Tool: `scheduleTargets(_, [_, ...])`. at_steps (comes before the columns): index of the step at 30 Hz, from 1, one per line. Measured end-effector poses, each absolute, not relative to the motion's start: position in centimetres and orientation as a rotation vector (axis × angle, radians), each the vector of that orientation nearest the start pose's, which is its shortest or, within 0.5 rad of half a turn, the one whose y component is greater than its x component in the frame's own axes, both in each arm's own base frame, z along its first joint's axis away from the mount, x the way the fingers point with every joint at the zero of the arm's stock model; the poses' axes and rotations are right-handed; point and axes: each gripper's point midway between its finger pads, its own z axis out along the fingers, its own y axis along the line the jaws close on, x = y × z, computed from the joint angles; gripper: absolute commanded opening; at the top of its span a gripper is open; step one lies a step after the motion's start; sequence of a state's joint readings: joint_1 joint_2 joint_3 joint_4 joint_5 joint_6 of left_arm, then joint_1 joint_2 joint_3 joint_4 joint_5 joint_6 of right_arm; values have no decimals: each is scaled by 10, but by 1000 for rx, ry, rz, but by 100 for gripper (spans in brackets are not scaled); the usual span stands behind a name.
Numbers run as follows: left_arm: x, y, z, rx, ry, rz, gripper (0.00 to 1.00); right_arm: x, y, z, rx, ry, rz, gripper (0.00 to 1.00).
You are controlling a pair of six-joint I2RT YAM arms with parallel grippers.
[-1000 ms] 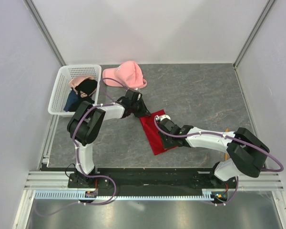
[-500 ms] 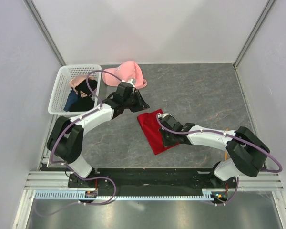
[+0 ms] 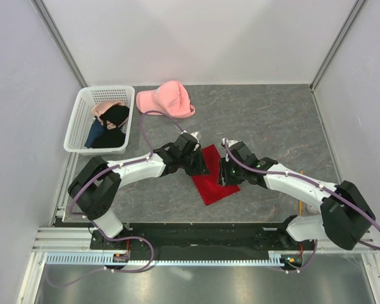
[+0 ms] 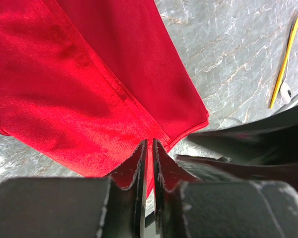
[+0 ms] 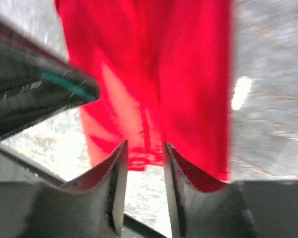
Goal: Fold the napkin into a case and place the utensils inside
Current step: Fold the lower triangle-folded napkin at the center of the board, then fold the 2/3-rectangle-folded napkin at the center of the board.
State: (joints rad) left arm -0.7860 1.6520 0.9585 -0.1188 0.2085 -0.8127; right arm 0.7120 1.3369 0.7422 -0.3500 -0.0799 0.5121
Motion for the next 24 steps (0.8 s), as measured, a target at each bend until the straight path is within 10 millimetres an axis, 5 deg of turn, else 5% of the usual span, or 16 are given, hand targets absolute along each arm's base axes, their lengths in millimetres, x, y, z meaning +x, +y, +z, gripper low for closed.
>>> scheduleTargets(4, [239, -342, 74, 80, 2599, -930, 13, 231, 206, 69, -217, 2581, 558, 62])
scheduleTargets(10, [218, -348, 66, 117, 2632, -923, 12, 244, 170, 56, -129, 2612, 535, 64])
scheduleTargets(15, [220, -347, 45, 106, 2669, -875, 12, 235, 165, 39, -142, 2660, 548, 64])
scheduleTargets(21, [221, -345, 36, 99, 2685, -840, 15, 223, 172, 26, -162, 2680, 634, 53])
scheduleTargets(24, [222, -345, 38, 109, 2663, -823, 24, 223, 175, 24, -159, 2664, 668, 38])
